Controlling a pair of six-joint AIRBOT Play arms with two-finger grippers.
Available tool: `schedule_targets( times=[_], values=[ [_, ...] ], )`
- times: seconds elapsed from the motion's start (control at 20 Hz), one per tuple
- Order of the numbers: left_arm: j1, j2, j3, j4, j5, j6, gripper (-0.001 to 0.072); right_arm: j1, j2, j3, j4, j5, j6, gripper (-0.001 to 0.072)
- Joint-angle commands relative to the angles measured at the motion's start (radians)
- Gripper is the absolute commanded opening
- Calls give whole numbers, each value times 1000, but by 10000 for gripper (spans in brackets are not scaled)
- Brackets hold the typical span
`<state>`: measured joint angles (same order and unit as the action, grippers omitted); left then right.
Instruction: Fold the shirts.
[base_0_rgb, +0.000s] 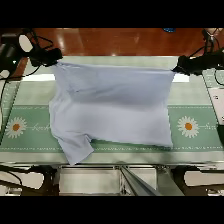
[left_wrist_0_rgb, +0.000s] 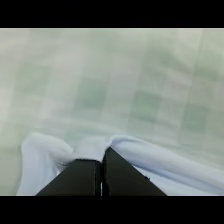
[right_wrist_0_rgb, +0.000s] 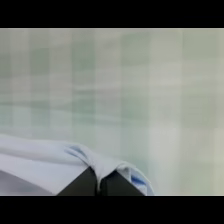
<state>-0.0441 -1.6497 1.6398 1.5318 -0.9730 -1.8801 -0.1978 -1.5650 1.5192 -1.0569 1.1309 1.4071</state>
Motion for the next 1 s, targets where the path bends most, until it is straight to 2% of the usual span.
schedule_targets(
  times=[0.0,0.1,0.2,0.3,0.4,0.5,0.7,0.95],
  values=[
    [43,-133,69,-238,-14,10,15,0,-158,132,24,16,31,22],
    [52,-135,69,-281,-72,90,15,-1,-159,133,-4,64,24,22],
    [71,-134,69,-279,-204,209,15,-1,-158,133,-52,177,-18,22],
    [105,-134,66,-280,-359,275,15,0,-158,117,-111,287,-18,22],
    [123,-134,43,-279,-498,356,15,0,-158,64,-116,336,-18,22],
    [126,-134,-14,-279,-558,368,15,0,-158,-8,-111,335,-18,22],
    [97,-134,-128,-280,-534,368,15,1,-158,-105,-103,336,-13,22],
    [102,-134,-139,-275,-547,370,15,1,-158,-113,-108,347,-13,22]
  ],
)
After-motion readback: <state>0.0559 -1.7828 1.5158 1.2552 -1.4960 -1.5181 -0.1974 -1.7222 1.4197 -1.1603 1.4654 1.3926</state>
